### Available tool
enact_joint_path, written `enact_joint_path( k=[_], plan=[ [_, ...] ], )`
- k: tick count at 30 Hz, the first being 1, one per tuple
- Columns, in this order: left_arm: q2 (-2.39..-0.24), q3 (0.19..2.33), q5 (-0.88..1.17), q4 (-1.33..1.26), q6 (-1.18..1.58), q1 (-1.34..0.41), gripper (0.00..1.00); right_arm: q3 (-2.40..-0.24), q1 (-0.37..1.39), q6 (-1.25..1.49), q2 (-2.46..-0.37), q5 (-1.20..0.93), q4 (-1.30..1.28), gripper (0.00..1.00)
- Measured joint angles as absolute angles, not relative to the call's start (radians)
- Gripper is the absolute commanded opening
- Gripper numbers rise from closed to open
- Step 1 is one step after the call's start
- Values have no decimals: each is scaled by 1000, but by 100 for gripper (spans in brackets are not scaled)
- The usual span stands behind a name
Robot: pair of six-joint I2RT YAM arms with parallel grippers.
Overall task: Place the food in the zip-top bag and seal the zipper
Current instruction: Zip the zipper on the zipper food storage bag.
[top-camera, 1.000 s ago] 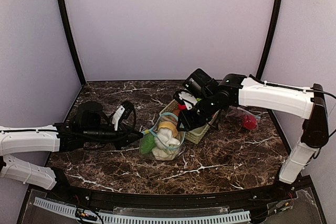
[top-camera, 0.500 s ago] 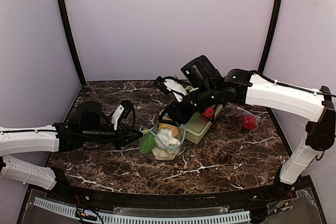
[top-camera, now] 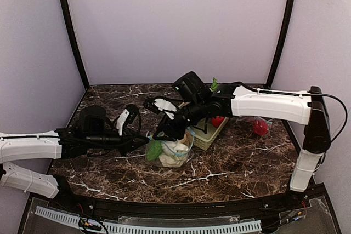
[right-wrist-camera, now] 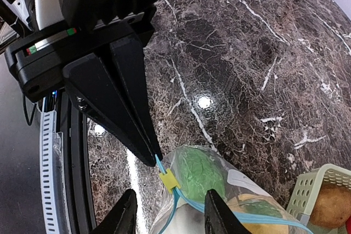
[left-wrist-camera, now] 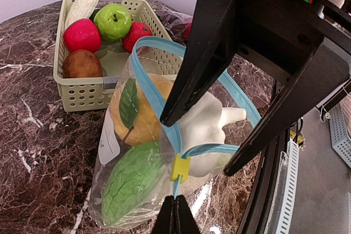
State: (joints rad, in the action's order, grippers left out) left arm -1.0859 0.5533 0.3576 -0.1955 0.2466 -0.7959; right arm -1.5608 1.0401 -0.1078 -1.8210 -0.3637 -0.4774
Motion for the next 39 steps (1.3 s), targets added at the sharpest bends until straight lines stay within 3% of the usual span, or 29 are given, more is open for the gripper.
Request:
enact_joint_path(
  k=[14,23,35,37,38,39],
  plan=[
    [-1085,552,357,-202,247,-796,1,-1595,1040,-151,-1878,-387,-467,31],
    [-1082,552,349,-205,247,-796,1,-1597,1040,-168,-1902,-392,-467,1],
    [-1068,545,216,-207,268,-796,1,-1597,1040,-164,-1901,-387,-472,0],
    [-1063,538,212,-207,271,-796,7,-1596,1040,-163,-1899,-384,-476,0],
    [-1061,535,215,-208,272,-796,20,-1596,1040,-161,-1895,-382,-477,0],
    [-1060,533,227,-208,273,-796,25,-1594,1040,-160,-1890,-381,-477,0]
  ],
)
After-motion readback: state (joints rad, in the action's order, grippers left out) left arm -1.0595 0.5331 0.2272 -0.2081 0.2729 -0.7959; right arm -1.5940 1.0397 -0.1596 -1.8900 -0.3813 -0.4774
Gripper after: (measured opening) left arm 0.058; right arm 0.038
